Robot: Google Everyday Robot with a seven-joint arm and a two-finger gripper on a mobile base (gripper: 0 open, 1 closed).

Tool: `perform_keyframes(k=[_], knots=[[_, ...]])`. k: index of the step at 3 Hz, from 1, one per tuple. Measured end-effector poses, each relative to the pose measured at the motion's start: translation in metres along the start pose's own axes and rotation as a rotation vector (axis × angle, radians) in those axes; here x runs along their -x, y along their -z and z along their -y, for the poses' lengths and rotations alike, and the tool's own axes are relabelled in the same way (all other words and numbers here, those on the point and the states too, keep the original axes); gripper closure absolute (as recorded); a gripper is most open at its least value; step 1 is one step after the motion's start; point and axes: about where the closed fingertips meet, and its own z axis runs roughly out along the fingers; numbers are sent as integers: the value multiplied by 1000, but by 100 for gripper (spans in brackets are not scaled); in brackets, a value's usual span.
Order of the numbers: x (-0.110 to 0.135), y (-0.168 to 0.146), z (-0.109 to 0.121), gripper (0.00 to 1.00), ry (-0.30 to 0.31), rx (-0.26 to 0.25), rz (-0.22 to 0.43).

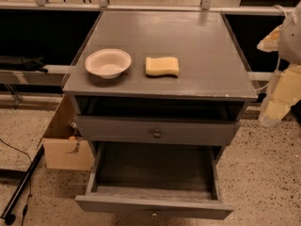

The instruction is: Close middle drawer

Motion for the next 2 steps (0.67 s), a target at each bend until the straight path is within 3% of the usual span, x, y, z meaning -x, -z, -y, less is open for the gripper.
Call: perform_keyframes(k=[1, 2], knots=[[0, 0, 0, 0, 0, 0, 0], [-3, -4, -3, 0, -19, 24, 59]])
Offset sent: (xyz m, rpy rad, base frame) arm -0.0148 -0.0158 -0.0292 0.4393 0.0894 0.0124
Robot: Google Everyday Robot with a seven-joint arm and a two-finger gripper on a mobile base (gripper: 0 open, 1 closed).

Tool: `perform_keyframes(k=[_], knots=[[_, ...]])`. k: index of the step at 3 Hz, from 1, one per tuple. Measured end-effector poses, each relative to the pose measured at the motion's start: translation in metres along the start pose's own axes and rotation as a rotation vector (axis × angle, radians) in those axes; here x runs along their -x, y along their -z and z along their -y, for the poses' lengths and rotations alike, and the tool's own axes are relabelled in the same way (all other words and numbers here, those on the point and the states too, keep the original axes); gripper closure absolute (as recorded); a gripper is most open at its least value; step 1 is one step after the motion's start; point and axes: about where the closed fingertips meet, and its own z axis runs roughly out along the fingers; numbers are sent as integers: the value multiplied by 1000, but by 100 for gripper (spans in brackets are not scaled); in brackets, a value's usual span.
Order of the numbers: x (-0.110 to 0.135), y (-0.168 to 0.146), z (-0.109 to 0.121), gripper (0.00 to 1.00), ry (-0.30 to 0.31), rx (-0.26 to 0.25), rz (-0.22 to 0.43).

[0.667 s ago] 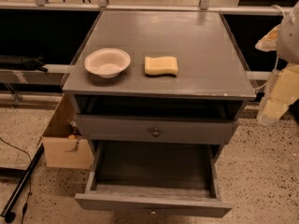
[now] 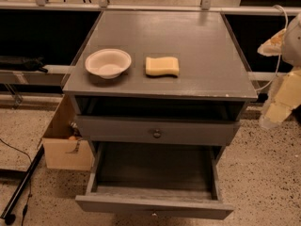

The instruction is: Close middle drawer

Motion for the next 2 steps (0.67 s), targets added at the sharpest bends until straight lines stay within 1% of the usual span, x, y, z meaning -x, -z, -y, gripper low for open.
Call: perform_keyframes(k=[1, 2], knots=[[-36, -29, -18, 0, -74, 63, 150], [-56, -58, -55, 0, -155, 128, 309]])
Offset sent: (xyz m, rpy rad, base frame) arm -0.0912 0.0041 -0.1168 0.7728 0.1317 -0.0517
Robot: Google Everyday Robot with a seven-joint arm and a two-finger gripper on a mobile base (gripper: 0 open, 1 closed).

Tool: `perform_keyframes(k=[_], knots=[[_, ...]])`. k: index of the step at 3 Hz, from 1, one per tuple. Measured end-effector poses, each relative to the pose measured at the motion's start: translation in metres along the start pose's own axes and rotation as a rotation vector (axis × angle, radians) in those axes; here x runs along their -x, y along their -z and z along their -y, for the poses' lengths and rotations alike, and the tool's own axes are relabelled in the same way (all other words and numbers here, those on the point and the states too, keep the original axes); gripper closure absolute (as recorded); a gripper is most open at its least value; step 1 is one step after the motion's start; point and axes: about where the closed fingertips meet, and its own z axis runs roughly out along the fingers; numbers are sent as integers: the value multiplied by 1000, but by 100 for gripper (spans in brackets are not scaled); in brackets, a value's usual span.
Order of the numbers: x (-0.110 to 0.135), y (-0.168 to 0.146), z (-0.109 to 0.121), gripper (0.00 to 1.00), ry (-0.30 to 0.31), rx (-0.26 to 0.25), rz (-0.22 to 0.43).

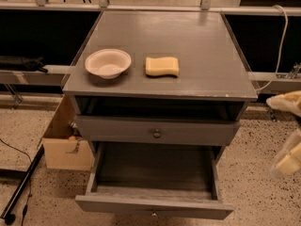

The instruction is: Close middle drawer

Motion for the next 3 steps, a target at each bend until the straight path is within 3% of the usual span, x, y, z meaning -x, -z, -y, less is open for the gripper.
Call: perform_keyframes(k=[1, 2, 3], knots=[[-6, -29, -33, 0, -57, 76, 157], [-9, -50, -56, 0, -91, 122, 237], [-18, -83, -83, 0, -82, 181, 219]])
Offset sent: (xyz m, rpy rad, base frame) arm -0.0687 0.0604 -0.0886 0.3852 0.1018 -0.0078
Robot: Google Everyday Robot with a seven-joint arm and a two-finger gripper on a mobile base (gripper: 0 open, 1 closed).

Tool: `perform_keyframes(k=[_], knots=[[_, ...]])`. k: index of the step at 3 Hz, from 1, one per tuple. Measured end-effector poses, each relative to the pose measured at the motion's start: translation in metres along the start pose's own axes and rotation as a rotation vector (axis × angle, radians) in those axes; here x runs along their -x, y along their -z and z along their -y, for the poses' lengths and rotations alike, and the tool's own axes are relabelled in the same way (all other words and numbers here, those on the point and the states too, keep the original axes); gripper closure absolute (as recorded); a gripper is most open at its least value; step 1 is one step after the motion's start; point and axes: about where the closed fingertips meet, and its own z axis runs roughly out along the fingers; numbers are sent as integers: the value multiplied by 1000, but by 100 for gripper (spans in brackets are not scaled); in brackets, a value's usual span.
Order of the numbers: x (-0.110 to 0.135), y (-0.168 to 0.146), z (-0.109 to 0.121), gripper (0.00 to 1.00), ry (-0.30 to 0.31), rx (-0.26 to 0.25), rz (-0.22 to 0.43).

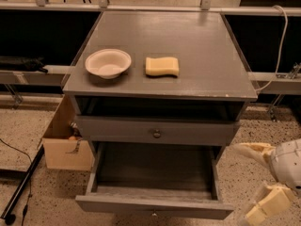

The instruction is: Close middle drawer

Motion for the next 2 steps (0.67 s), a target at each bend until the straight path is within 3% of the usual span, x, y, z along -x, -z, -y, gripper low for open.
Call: perform_keyframes(k=[2], knots=[[5, 5, 1, 0, 8, -7, -3]])
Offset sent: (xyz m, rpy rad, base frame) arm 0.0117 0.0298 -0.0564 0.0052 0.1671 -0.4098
